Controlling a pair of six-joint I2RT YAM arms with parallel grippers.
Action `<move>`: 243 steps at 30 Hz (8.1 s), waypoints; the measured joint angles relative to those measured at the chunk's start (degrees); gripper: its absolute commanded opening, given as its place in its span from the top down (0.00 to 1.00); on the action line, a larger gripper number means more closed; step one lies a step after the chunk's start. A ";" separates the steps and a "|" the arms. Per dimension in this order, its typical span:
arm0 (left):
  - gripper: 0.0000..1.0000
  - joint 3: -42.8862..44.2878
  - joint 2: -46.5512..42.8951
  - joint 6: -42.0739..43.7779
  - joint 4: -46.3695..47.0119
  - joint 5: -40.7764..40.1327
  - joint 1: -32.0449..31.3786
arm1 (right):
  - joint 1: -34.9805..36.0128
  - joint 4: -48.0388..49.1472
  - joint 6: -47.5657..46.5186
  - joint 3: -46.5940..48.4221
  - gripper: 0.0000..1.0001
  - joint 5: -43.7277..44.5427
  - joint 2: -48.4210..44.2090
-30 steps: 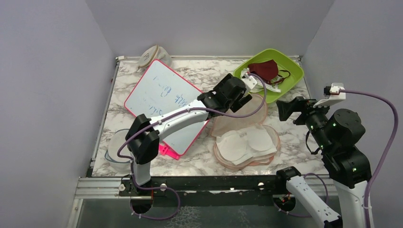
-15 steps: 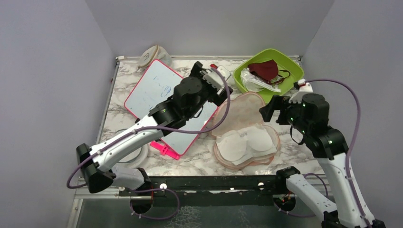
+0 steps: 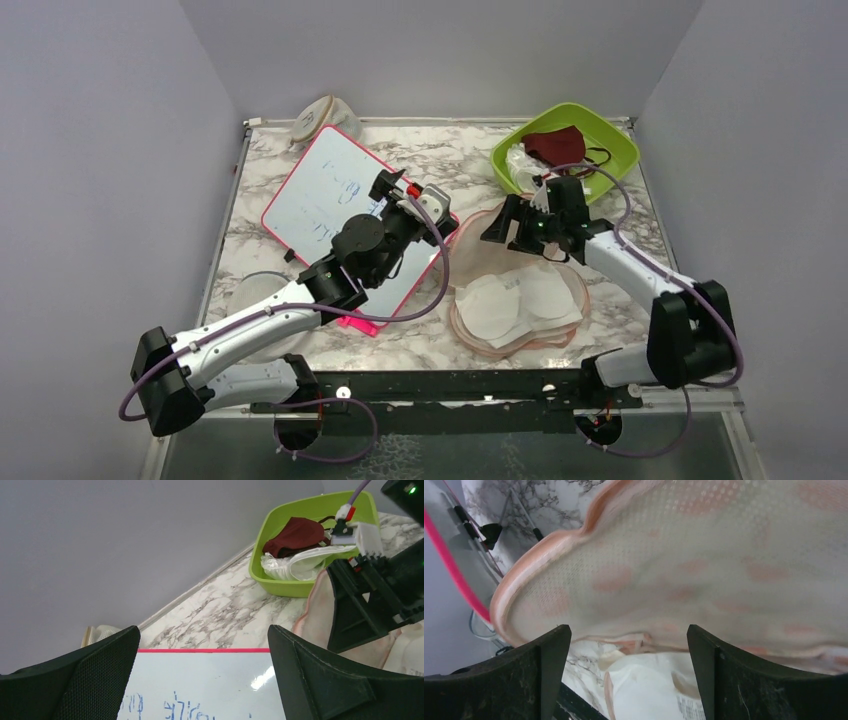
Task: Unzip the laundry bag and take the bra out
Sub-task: Pick up the bra from the laundry bag, then place the bra in the bin.
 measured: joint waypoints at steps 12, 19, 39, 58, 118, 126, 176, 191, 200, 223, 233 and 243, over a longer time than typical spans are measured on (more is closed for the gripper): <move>0.05 -0.26 -0.15 1.53 4.33 -0.55 0.00 | 7.32 17.33 3.50 7.87 0.17 1.60 22.03; 0.05 -0.26 0.28 1.77 4.61 -0.63 0.00 | 9.29 17.40 2.86 7.96 0.17 3.13 26.21; 0.05 -0.28 1.92 1.51 5.03 -0.61 0.00 | 5.75 5.29 -8.83 14.67 0.09 23.76 27.63; 0.05 -0.28 2.25 0.87 5.05 -0.59 0.00 | 10.03 -15.28 -10.03 19.30 0.09 25.75 12.52; 0.05 -0.31 0.92 0.02 5.05 -0.57 0.00 | 15.63 -57.18 43.17 27.34 0.38 33.18 30.36; 0.05 -0.31 0.81 0.02 5.05 -0.57 0.00 | 15.63 -57.24 43.80 27.32 0.54 33.18 28.55; 0.06 -1.33 0.76 0.50 5.62 -1.29 -0.15 | 15.72 -45.88 15.21 26.05 0.99 45.38 -12.37; 0.06 -1.33 -0.85 0.81 5.88 -1.42 -0.87 | 14.40 -25.75 -11.26 38.97 0.99 59.69 -0.09; 0.06 -1.36 -0.85 1.84 6.47 -2.43 -0.87 | 0.70 -18.23 -16.00 40.76 0.99 57.05 10.16; 0.05 -1.36 0.20 2.45 6.67 -2.54 -0.87 | -11.39 -24.48 -9.20 50.64 0.99 51.58 32.54; 0.05 -1.36 0.28 2.49 6.69 -2.54 -0.87 | -12.59 -22.53 -10.23 46.12 0.99 45.94 30.25; 0.05 -1.36 1.09 3.04 6.69 -2.75 -0.87 | -12.59 -21.77 -12.59 55.47 0.70 44.61 43.98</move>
